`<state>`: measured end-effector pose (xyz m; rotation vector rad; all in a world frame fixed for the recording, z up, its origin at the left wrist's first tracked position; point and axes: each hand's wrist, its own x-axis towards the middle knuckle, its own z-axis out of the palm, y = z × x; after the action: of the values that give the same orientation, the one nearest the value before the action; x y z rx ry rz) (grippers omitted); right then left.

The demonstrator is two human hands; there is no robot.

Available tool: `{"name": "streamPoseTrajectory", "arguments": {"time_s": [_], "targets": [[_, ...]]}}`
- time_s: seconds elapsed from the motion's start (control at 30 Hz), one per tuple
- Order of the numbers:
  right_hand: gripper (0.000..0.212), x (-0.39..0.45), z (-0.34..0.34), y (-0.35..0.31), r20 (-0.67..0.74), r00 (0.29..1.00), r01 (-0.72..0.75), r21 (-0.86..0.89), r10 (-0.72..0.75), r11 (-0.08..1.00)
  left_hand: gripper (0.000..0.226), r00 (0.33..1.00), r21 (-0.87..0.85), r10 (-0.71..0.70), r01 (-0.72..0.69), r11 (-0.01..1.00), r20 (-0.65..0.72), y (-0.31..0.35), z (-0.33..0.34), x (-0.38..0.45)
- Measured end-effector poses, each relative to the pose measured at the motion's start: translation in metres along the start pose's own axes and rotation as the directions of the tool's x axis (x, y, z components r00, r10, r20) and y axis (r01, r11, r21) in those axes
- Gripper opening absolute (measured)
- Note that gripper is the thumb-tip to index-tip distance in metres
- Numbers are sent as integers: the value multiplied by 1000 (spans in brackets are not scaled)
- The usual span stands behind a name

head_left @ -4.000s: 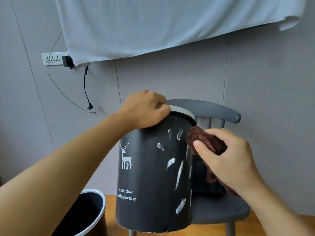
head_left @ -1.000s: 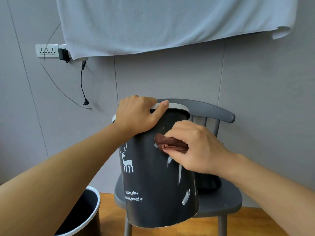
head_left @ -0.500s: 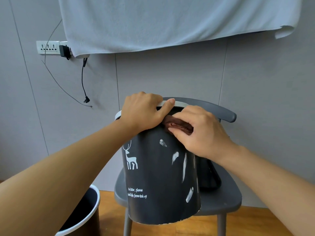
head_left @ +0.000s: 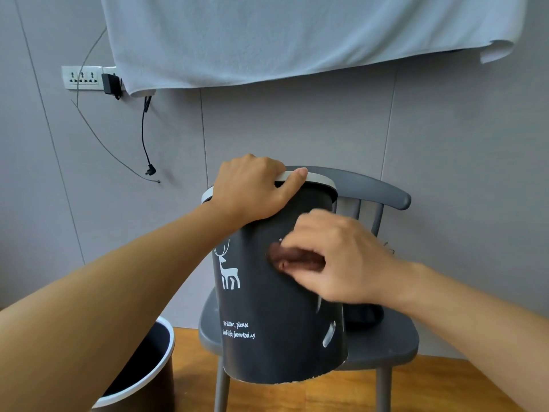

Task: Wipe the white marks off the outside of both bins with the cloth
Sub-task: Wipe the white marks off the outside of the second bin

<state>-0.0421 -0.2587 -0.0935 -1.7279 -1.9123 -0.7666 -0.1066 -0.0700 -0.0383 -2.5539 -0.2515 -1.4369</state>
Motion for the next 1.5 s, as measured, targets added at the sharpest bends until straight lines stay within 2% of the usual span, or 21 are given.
{"name": "streamPoseTrajectory", "arguments": {"time_s": [0.07, 0.2, 0.23, 0.27, 0.33, 0.4, 0.43, 0.53, 0.6, 0.63, 0.7, 0.8, 0.87, 0.97, 1.0, 1.07, 1.17, 1.23, 1.3, 1.43, 1.5], "targets": [[19, -1, -1, -1, 84, 995, 46, -17, -44, 999, 65, 1000, 4, 3, -3, 1000, 5, -1, 0, 0], [17, 13, -6, 8, -171, 977, -128, -4, 125, 992, 65, 1000, -5, -15, 15, 1000, 7, 1, 2, 2], [17, 12, -4, 8, -184, 973, -141, 8, 140, 990, 65, 1000, -6, -15, 15, 1000, 7, 1, 3, 2], [16, 9, -3, 6, -148, 982, -118, 11, 119, 993, 65, 1000, -5, -16, 16, 1000, 7, 1, 3, 2], [16, 1, -1, 0, 31, 999, -16, 10, 15, 1000, 66, 1000, 5, -11, 11, 1000, 6, -1, 3, 1], [20, -2, -2, -1, 150, 988, 39, -3, -38, 999, 66, 1000, 11, -6, 6, 1000, 1, -2, 3, 1], [21, 0, -3, 0, 130, 991, 30, -16, -28, 999, 66, 1000, 10, -10, 10, 1000, 1, -2, 3, 1], [21, 11, -6, 4, -86, 990, -112, -2, 111, 994, 67, 1000, 9, -21, 21, 1000, 5, -1, 4, 2], [19, 12, -6, 4, -119, 984, -135, 9, 135, 991, 66, 1000, 7, -18, 18, 1000, -2, -1, 4, 2], [18, 9, -6, 1, -75, 992, -103, -1, 103, 995, 66, 1000, 8, -18, 18, 1000, -1, -2, 4, 1], [16, -2, -5, -8, 101, 995, 3, -15, -2, 1000, 66, 1000, 14, -16, 16, 1000, 2, -4, 3, 0], [17, -19, -3, -21, 294, 952, 109, -46, -91, 993, 65, 1000, 13, -6, 6, 1000, -9, -4, 2, -1], [19, -15, -5, -20, 246, 967, 91, -72, -71, 993, 65, 1000, 10, 0, 0, 1000, -8, -3, 4, 0], [22, 0, -12, -12, 29, 998, -61, -69, 63, 996, 66, 1000, 4, 0, 0, 1000, -16, -1, 5, 1], [22, 0, -12, -11, 8, 996, -84, -57, 84, 995, 66, 1000, 6, -2, 2, 1000, -17, -2, 5, 1], [21, -13, -6, -17, 83, 996, -34, -46, 38, 998, 66, 1000, 11, -18, 18, 1000, -9, -5, 6, 1], [18, -44, 5, -38, 319, 945, 86, -18, -76, 996, 65, 999, 8, -38, 38, 999, 0, -11, 5, -1], [17, -55, 9, -43, 374, 923, 109, -35, -88, 993, 65, 999, 13, -34, 34, 999, -5, -10, 4, -1], [19, -52, 8, -41, 332, 941, 87, -31, -72, 996, 65, 1000, 22, -26, 26, 999, 1, -7, 3, -1], [20, -32, 3, -29, 68, 995, -77, 12, 76, 997, 65, 1000, 28, -6, 6, 1000, 2, 0, 4, 2], [22, -34, 7, -28, 67, 993, -98, 21, 96, 995, 65, 1000, 31, -9, 9, 999, 14, 1, 4, 2]]}}
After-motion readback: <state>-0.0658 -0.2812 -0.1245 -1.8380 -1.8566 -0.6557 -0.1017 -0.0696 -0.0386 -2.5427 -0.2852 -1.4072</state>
